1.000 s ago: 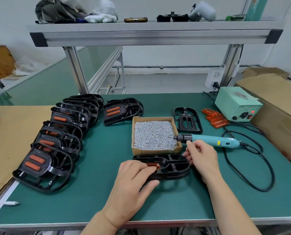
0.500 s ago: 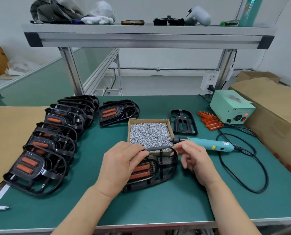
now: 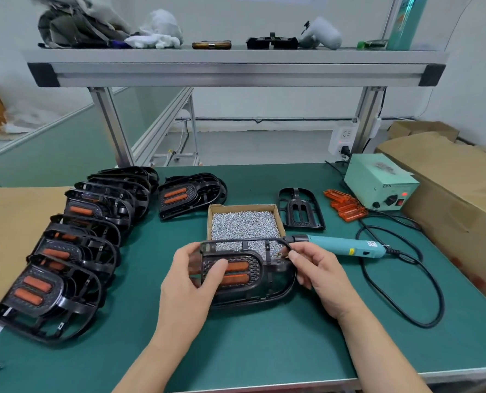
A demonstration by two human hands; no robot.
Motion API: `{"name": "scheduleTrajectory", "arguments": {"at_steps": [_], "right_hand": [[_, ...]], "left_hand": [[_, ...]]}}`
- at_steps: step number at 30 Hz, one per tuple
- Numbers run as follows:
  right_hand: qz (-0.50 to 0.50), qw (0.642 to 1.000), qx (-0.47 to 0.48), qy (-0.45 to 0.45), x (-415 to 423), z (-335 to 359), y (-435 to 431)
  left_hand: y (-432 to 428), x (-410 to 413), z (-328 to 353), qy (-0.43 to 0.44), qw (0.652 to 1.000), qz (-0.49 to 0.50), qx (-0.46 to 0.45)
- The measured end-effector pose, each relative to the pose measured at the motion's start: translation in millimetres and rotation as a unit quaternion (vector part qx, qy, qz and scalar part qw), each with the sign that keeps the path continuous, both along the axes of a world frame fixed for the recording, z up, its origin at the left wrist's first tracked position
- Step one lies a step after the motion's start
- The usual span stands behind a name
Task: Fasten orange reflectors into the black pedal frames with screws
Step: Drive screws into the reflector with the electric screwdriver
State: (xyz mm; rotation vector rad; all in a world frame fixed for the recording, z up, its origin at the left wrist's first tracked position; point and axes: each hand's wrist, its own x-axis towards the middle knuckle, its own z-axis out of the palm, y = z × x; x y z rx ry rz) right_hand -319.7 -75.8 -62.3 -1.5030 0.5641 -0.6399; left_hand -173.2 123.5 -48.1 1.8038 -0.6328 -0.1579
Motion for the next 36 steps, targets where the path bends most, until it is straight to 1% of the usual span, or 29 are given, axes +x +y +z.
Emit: {"name": "scheduleTrajectory", "arguments": {"at_steps": [3, 6, 7, 9, 12, 15, 17, 20, 23, 26, 29, 31, 33, 36], "right_hand": [[-0.015, 0.999, 0.016, -0.026, 1, 1, -1], [-0.026, 0.999, 0.014, -0.046, 2, 0, -2], [-0.028, 0.998, 0.010, -0.051, 2, -1, -3], [-0.030, 0.998, 0.003, -0.060, 2, -2, -3], [-0.026, 0.997, 0.004, -0.071, 2, -2, -3], [-0.009, 0.996, 0.022, -0.091, 3, -1, -1], [0.001, 0.995, 0.035, -0.095, 3, 0, 2], [0.010, 0.999, 0.014, -0.044, 4, 0, 4], [0.022, 0.999, -0.039, 0.021, 6, -5, 5], [0.045, 0.991, -0.107, 0.060, 8, -9, 6], [0.046, 0.986, -0.138, 0.078, 7, -10, 6], [0.044, 0.986, -0.140, 0.079, 7, -9, 7], [0.043, 0.986, -0.138, 0.081, 7, -8, 8], [0.043, 0.986, -0.138, 0.083, 7, -7, 9]], "left_hand": [[5, -2, -8, 0.026, 1.000, 0.010, 0.010], [5, -3, -9, 0.072, 0.997, -0.029, -0.020], [4, -3, -9, 0.100, 0.994, -0.038, -0.036], [1, -6, -9, 0.180, 0.978, -0.042, -0.101], [-3, -8, -11, 0.275, 0.938, -0.036, -0.206], [-4, -8, -11, 0.316, 0.913, -0.023, -0.256], [-2, -4, -10, 0.310, 0.913, -0.013, -0.264], [3, 8, -6, 0.309, 0.911, 0.027, -0.271], [6, 29, 0, 0.322, 0.896, 0.075, -0.297], [2, 59, 6, 0.348, 0.873, 0.120, -0.319], [-10, 87, 14, 0.396, 0.835, 0.158, -0.348], [-21, 101, 18, 0.435, 0.810, 0.160, -0.360], [-34, 111, 22, 0.465, 0.796, 0.156, -0.356], [-51, 120, 28, 0.489, 0.784, 0.145, -0.354]]}}
